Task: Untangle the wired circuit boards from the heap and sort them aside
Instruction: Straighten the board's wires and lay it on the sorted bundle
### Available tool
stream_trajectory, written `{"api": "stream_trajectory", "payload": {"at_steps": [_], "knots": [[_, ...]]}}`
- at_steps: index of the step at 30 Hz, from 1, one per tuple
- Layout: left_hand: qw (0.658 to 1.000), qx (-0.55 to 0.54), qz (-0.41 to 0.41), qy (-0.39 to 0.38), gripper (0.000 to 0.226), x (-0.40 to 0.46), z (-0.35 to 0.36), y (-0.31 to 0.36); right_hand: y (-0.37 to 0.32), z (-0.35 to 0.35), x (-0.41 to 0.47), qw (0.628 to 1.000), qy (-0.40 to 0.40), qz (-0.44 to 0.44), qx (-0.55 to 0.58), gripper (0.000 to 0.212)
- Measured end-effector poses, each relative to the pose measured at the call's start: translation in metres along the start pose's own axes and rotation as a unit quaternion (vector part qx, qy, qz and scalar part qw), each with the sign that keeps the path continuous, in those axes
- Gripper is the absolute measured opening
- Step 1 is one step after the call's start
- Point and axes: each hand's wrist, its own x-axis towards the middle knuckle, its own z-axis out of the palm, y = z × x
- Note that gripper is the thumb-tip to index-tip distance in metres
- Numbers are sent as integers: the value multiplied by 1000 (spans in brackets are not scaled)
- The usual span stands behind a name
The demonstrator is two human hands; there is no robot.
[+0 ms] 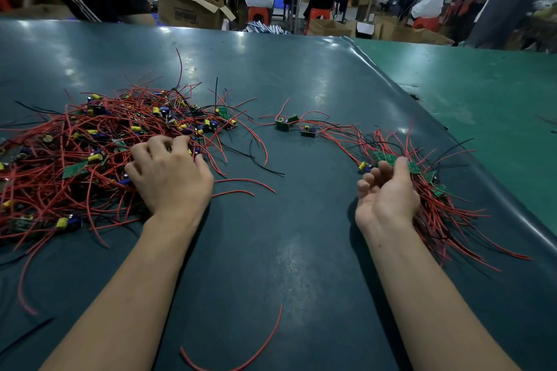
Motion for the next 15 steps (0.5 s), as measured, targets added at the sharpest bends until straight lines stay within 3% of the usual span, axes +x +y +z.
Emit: {"api": "stream_trajectory", "payload": {"at_steps": [3,10,15], "knots": [[994,81,-27,-70,36,5,0,-8,7,2,-3,997,-39,-14,-66,36],[999,16,-34,-39,37,11,0,-15,13,5,-10,983,-88,-46,-154,39],[997,35,-31,-65,22,17,-2,-19,15,3,-11,976,-105,-59,-182,39]]}}
